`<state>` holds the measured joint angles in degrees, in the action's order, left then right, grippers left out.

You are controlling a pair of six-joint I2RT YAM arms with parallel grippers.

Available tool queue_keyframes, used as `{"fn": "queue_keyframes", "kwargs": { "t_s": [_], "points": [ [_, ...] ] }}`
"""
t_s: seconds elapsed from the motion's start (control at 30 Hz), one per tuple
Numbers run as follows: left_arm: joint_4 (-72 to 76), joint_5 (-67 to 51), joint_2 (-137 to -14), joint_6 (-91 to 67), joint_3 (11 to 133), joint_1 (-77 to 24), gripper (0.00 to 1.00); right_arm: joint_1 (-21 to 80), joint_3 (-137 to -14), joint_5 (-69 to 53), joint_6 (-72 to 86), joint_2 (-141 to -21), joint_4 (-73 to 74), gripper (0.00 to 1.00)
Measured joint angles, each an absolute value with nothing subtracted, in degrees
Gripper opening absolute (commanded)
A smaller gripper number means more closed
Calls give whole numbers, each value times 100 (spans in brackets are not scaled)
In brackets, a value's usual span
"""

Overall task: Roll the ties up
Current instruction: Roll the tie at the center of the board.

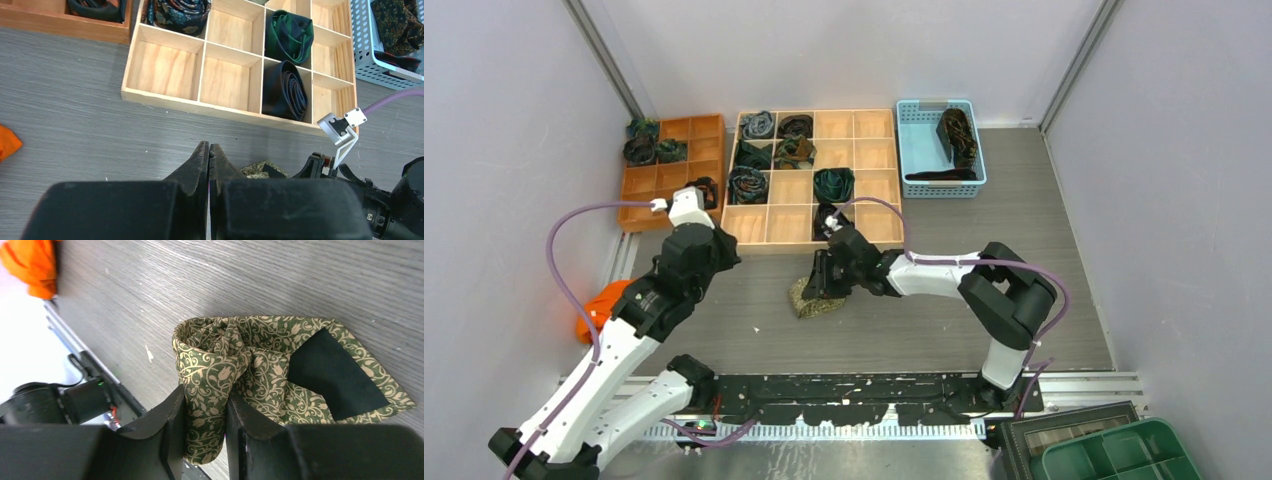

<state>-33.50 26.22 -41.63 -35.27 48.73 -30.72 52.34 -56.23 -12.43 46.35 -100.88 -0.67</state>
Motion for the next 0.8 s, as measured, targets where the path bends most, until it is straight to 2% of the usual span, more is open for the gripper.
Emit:
{"fn": "queue_keyframes", "kwargs": {
  "t_s": [0.23, 0.63, 0.7, 0.8],
  "points": [
    [-3153, 2379, -4438, -3524, 4930, -3072, 0, 4864, -4722, -1977, 5406, -9924, -1531, 34],
    [-2650, 1929, -4954, -3551, 4958, -3072, 0, 4318, -3894, -2574, 5889, -9859, -2700, 33],
    [-2536, 1824, -5076, -3559, 4956, -3072, 0, 4222, -3841, -2641, 5878, -9859, -2727, 35],
    [-2314, 1656, -5251, -3577, 4910, -3074, 0, 4143, -3830, -2676, 5787, -9806, -2628, 43]
  ]
}}
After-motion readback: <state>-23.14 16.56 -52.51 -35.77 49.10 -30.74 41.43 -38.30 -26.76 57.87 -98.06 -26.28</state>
